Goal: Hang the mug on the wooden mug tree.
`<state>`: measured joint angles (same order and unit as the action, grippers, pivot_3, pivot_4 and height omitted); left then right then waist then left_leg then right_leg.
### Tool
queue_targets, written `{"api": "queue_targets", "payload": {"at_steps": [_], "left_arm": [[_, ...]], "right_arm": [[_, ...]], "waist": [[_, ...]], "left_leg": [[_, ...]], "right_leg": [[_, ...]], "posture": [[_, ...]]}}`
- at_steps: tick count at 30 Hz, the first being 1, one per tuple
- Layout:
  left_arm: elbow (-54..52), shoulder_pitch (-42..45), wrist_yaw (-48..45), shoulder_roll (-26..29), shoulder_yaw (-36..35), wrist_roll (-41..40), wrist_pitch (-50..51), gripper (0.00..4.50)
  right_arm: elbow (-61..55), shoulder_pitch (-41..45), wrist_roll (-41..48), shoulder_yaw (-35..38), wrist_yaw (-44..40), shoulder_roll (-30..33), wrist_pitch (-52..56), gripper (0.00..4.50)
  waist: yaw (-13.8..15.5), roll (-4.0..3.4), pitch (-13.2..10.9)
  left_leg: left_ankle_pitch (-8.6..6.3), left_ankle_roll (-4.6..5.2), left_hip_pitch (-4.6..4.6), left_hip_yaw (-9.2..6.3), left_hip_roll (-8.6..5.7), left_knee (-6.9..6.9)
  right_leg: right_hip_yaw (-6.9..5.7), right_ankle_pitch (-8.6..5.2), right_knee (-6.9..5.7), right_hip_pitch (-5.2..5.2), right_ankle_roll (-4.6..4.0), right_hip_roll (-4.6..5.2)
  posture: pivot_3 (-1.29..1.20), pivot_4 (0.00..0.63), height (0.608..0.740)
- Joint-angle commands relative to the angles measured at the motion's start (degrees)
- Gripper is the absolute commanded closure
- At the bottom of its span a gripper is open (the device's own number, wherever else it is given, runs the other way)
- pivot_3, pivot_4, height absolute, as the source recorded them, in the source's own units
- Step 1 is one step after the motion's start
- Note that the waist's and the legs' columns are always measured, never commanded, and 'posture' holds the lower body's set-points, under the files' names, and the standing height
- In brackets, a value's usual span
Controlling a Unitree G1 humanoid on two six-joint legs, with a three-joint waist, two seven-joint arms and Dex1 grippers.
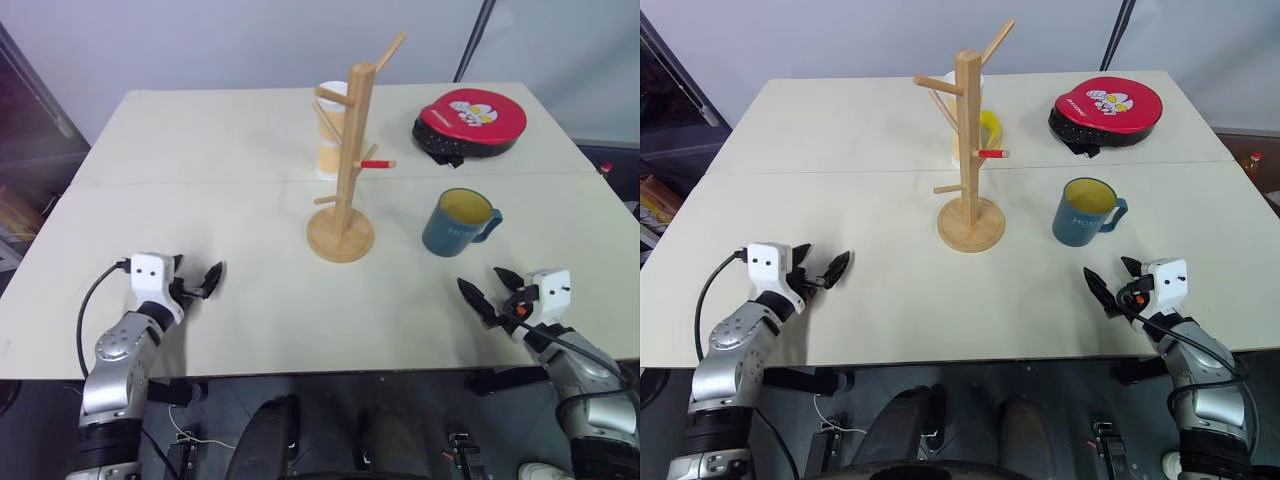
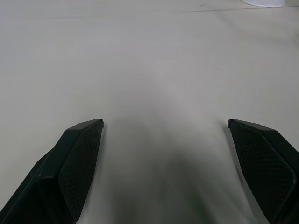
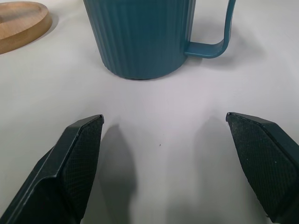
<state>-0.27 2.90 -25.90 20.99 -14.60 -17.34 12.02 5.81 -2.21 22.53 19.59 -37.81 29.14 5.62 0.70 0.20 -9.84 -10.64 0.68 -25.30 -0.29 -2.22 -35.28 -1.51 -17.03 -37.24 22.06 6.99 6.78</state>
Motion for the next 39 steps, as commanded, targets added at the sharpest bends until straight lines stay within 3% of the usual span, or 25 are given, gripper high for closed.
{"api": "queue_targets", "payload": {"at_steps": [1,14,19,27,39], "left_arm": [[-2.9,0.0,-0.2,0.1,-0.2,-0.6,-1.3,0.00],[-4.0,0.7,-0.9,0.4,2.9,-0.2,1.3,0.00],[-8.7,1.0,-6.4,0.3,7.4,-2.3,1.0,0.00],[-20.1,2.1,-18.6,3.4,17.9,-8.4,7.2,0.00],[-23.2,6.1,-20.2,3.3,22.9,-7.9,8.9,0.00]], "right_arm": [[-0.9,0.4,-0.1,0.5,-0.7,0.9,-1.3,0.14],[-1.2,-0.5,-1.4,1.1,0.9,-0.1,-2.6,0.14],[-0.4,0.5,-1.4,2.0,2.4,0.0,-4.6,0.14],[4.7,6.8,-2.9,2.1,5.2,0.6,-7.4,0.14],[13.8,15.1,-5.7,1.5,6.3,2.3,-9.9,0.14]], "waist": [[0.0,0.00,0.0],[0.0,0.00,0.0],[0.0,0.00,0.0],[-0.2,-0.02,0.0],[-0.2,-0.02,0.0]], "left_leg": [[0.00,0.00,0.00,0.00,0.00,0.00],[0.00,0.00,0.00,0.00,0.00,0.00],[0.00,0.00,-0.01,0.00,0.00,0.00],[0.00,0.00,-0.01,0.00,0.00,0.01],[0.01,0.02,0.00,0.01,0.00,-0.01]], "right_leg": [[0.00,0.00,0.00,0.00,0.00,0.00],[0.01,0.00,0.01,-0.01,0.00,0.00],[0.01,0.00,0.02,0.00,-0.01,0.00],[0.02,-0.02,0.02,0.00,-0.07,-0.01],[-0.07,0.00,0.03,-0.05,-0.03,-0.06]], "posture": [[0.00,0.150,0.740],[0.00,0.150,0.740],[0.00,0.150,0.740],[0.00,0.150,0.740],[0.00,0.150,0.740]]}}
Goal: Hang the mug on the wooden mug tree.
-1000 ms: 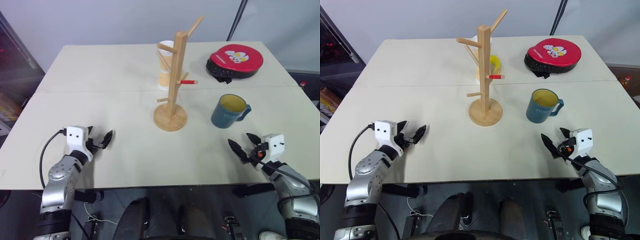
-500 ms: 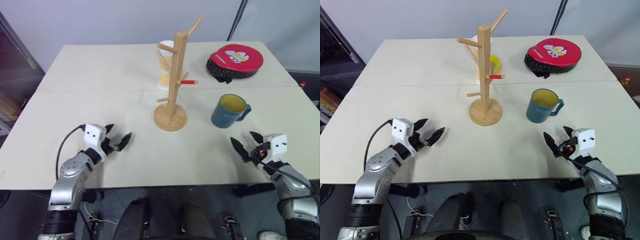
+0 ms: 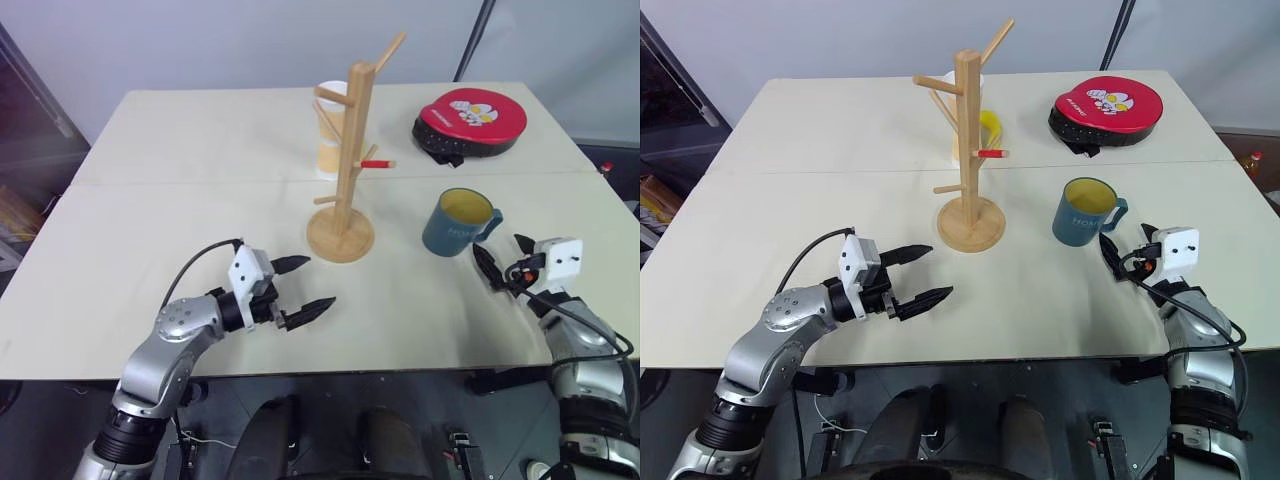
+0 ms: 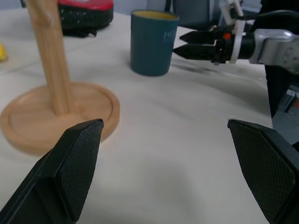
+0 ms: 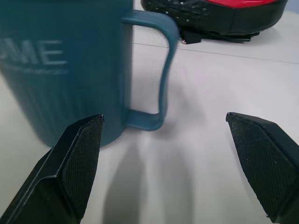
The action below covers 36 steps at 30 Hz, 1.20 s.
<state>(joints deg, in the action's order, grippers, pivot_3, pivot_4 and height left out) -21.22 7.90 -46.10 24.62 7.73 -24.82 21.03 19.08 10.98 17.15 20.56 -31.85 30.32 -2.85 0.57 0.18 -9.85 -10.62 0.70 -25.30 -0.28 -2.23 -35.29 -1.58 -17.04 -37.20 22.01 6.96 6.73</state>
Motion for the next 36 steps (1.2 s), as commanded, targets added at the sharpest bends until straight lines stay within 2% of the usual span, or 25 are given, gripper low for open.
{"api": "queue_targets", "payload": {"at_steps": [1,16,28,30,32,36], "left_arm": [[-2.2,1.2,0.0,-0.4,0.9,-0.3,-0.2,0.00],[-2.7,2.0,-0.1,0.1,1.9,-0.2,-0.2,0.00],[-2.7,2.2,0.1,0.4,1.7,0.0,-0.3,0.00],[-2.6,2.2,0.2,0.4,1.7,0.1,-0.4,0.00],[-2.5,2.2,0.3,0.3,1.7,0.2,-0.5,0.00],[-2.6,2.1,0.6,0.3,1.7,0.3,-0.5,0.00]], "right_arm": [[1.0,2.4,-0.4,0.4,0.3,1.2,-1.5,0.14],[9.5,10.0,-2.1,-1.2,-0.4,1.2,-3.2,0.14],[18.3,15.7,-2.8,-2.2,-4.4,2.3,-6.2,0.14],[19.3,16.4,-2.3,-2.2,-5.9,2.3,-6.5,0.66],[19.3,16.8,-1.3,-2.2,-7.8,1.9,-6.3,1.40],[17.9,16.4,0.3,-2.1,-10.7,1.0,-5.5,3.55]], "waist": [[-0.1,0.00,0.0],[-0.2,-0.01,0.0],[-0.3,-0.01,0.0],[-0.3,-0.01,0.0],[-0.3,-0.01,0.0],[-0.3,-0.01,0.0]], "left_leg": [[0.00,0.00,0.00,0.00,0.00,-0.01],[0.01,0.00,0.01,0.00,0.00,-0.01],[0.01,0.00,0.01,0.00,0.00,-0.02],[0.01,0.00,0.01,0.00,0.00,-0.02],[0.01,0.00,0.02,-0.01,0.00,-0.02],[0.01,0.00,0.02,-0.01,0.00,-0.03]], "right_leg": [[0.00,0.00,0.00,0.00,0.00,-0.01],[-0.02,0.01,-0.01,-0.02,0.01,-0.11],[-0.02,0.01,-0.01,-0.03,0.01,-0.17],[-0.02,0.01,-0.01,-0.04,0.01,-0.17],[-0.02,0.01,-0.01,-0.04,0.01,-0.18],[-0.02,0.01,0.00,-0.05,0.02,-0.17]], "posture": [[0.00,0.150,0.740],[0.00,0.150,0.740],[0.00,0.150,0.740],[0.00,0.150,0.740],[0.00,0.150,0.740],[0.00,0.150,0.740]]}}
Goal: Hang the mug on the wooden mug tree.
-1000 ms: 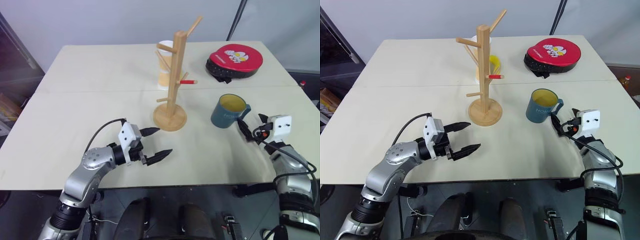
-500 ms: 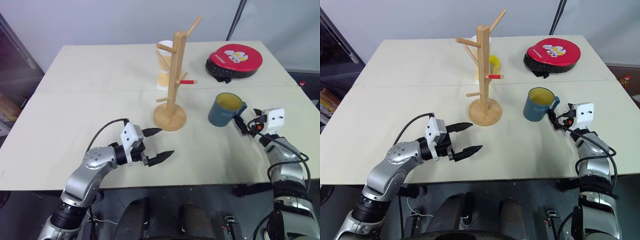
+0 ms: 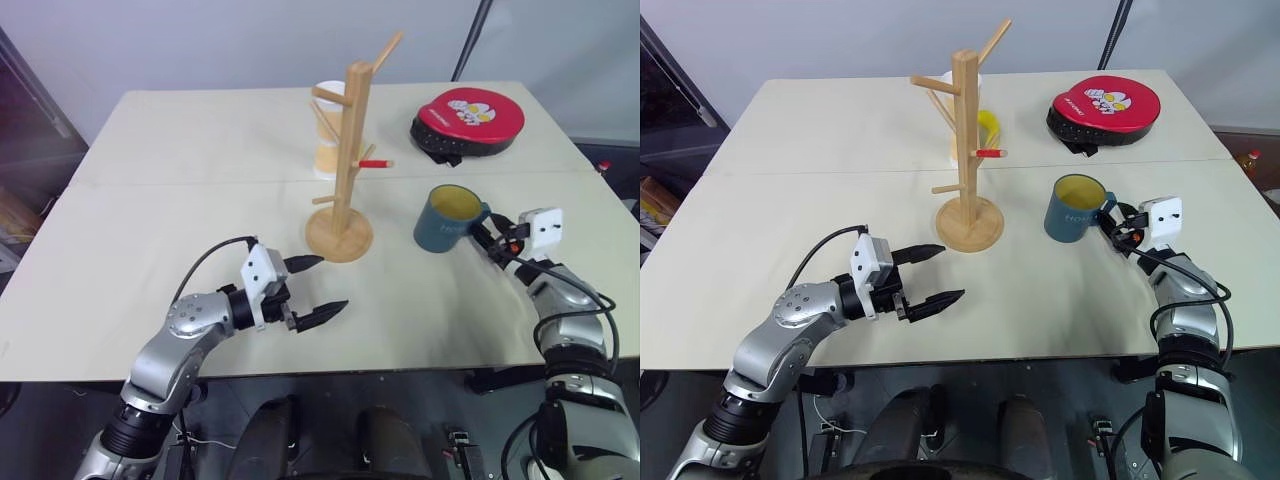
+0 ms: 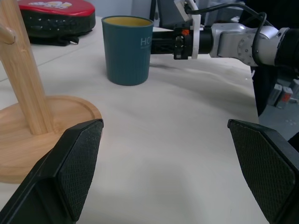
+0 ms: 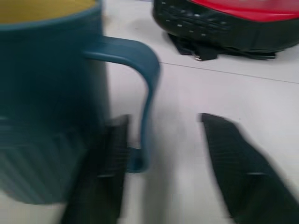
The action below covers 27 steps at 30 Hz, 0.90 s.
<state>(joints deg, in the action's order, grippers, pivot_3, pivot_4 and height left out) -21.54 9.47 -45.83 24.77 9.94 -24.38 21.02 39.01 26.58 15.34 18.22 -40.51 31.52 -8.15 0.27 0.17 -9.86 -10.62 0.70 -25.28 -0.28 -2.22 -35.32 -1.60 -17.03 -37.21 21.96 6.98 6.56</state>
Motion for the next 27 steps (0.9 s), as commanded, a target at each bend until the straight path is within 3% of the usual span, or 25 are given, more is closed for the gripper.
{"api": "queue_targets", "payload": {"at_steps": [1,2,9,16,20,27], "left_arm": [[-2.3,0.5,0.3,0.1,-0.6,-0.1,-0.5,0.00],[-2.3,0.5,0.4,0.2,-0.6,-0.1,-0.5,0.00],[-2.2,0.0,0.7,0.6,-1.2,0.0,-0.8,0.00],[0.2,0.6,1.2,1.3,-4.6,0.0,-2.5,0.00],[2.3,1.7,0.8,1.2,-6.2,-0.3,-3.8,0.00],[4.2,5.0,-1.0,1.8,-8.7,-2.2,-3.9,0.00]], "right_arm": [[-2.4,0.6,2.4,0.1,-2.5,-0.4,0.0,4.14],[-2.6,0.4,2.6,0.1,-2.8,-0.5,0.2,4.47],[-12.1,-3.6,1.4,-1.8,-1.7,-1.2,1.2,4.47],[-46.5,-11.7,-9.2,-10.8,-1.0,5.5,4.3,4.47],[-55.7,-10.1,-11.0,-12.2,-0.3,8.3,9.6,4.47],[-59.1,-2.5,-12.4,-13.9,-1.8,12.6,15.3,4.47]], "waist": [[0.0,0.00,0.0],[0.0,0.00,0.0],[0.1,-0.01,0.0],[0.0,-0.07,0.0],[0.4,-0.04,0.0],[0.5,0.05,-0.1]], "left_leg": [[0.00,0.00,0.00,0.00,0.00,0.00],[0.00,0.00,0.00,0.00,0.00,0.00],[0.00,0.00,0.00,-0.01,0.00,0.00],[-0.01,-0.01,-0.04,0.00,0.01,0.03],[-0.01,-0.01,-0.05,-0.01,0.01,0.03],[-0.02,0.00,-0.12,-0.01,-0.02,0.02]], "right_leg": [[0.00,0.00,0.00,0.00,0.00,0.00],[0.00,0.00,0.00,0.00,0.00,0.00],[0.00,0.00,0.00,0.01,0.00,0.02],[0.03,0.00,-0.02,0.14,0.00,0.13],[0.02,-0.01,0.01,0.15,-0.01,0.15],[-0.01,-0.01,0.11,0.15,-0.02,0.21]], "posture": [[0.00,0.150,0.740],[0.00,0.150,0.740],[0.00,0.150,0.740],[0.00,0.150,0.740],[0.00,0.150,0.740],[0.00,0.150,0.740]]}}
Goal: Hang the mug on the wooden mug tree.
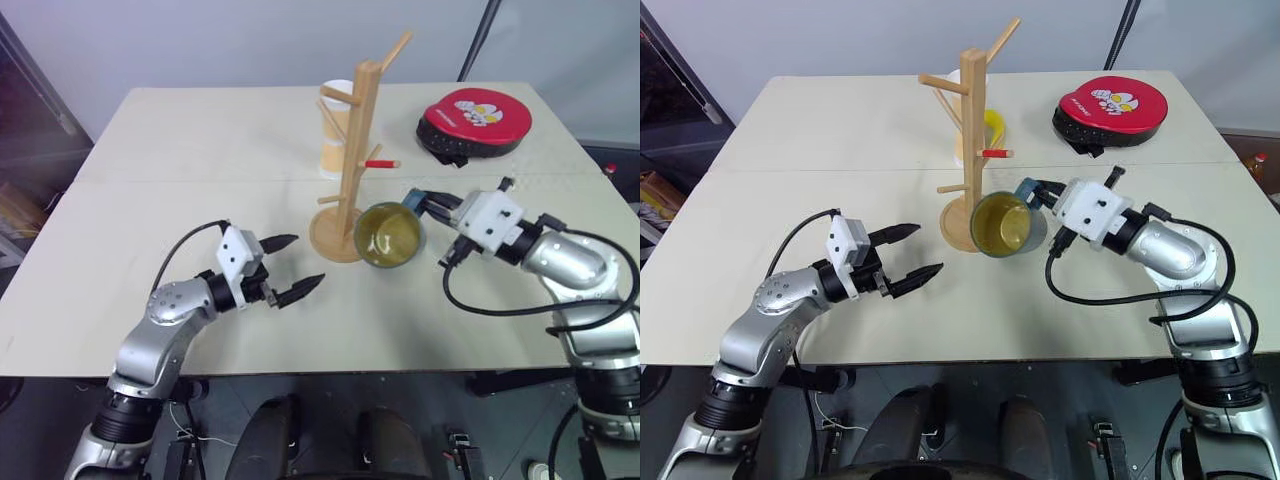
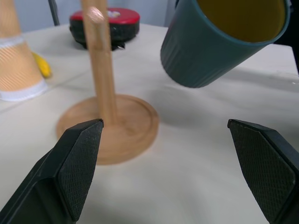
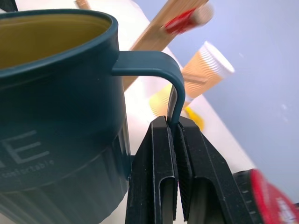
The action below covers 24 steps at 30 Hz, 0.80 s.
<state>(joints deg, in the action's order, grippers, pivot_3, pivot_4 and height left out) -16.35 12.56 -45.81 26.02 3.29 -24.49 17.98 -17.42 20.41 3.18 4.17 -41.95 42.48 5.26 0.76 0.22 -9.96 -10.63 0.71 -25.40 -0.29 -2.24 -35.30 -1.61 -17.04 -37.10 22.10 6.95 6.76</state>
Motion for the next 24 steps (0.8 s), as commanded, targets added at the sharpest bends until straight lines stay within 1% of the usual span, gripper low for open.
{"api": "queue_targets", "payload": {"at_steps": [1,7,12,24], "left_arm": [[-1.2,2.6,-1.3,0.7,-2.9,-2.9,-0.5,0.00],[-4.0,4.6,-3.5,3.4,-5.7,-8.1,3.5,0.00],[-6.7,5.9,-2.1,3.5,-7.0,-12.4,6.6,0.00],[-8.7,5.2,-0.3,3.7,-7.1,-13.3,8.2,0.00]], "right_arm": [[-2.9,5.0,-0.1,0.0,-0.6,2.0,3.0,4.47],[-2.8,9.2,0.6,-0.9,-2.3,3.1,5.6,4.47],[-0.8,11.6,-0.1,-2.2,-3.2,3.1,5.5,4.47],[4.4,18.1,-2.2,-6.4,-3.7,1.9,5.1,4.47]], "waist": [[-0.1,0.00,0.0],[-0.1,0.02,0.0],[-0.1,0.05,0.0],[-0.2,0.07,-0.1]], "left_leg": [[0.00,0.00,0.00,0.00,0.00,0.01],[0.00,0.00,0.00,0.00,0.02,0.03],[0.00,0.00,-0.01,0.00,0.02,0.01],[0.01,0.00,0.00,0.01,0.01,0.01]], "right_leg": [[0.00,0.00,-0.01,0.01,0.01,0.00],[0.00,0.01,-0.02,0.02,0.02,-0.02],[0.00,0.01,-0.02,0.02,0.02,-0.01],[0.00,0.02,-0.06,0.03,0.03,-0.06]], "posture": [[0.00,0.150,0.740],[0.00,0.150,0.740],[0.00,0.150,0.740],[0.00,0.150,0.740]]}}
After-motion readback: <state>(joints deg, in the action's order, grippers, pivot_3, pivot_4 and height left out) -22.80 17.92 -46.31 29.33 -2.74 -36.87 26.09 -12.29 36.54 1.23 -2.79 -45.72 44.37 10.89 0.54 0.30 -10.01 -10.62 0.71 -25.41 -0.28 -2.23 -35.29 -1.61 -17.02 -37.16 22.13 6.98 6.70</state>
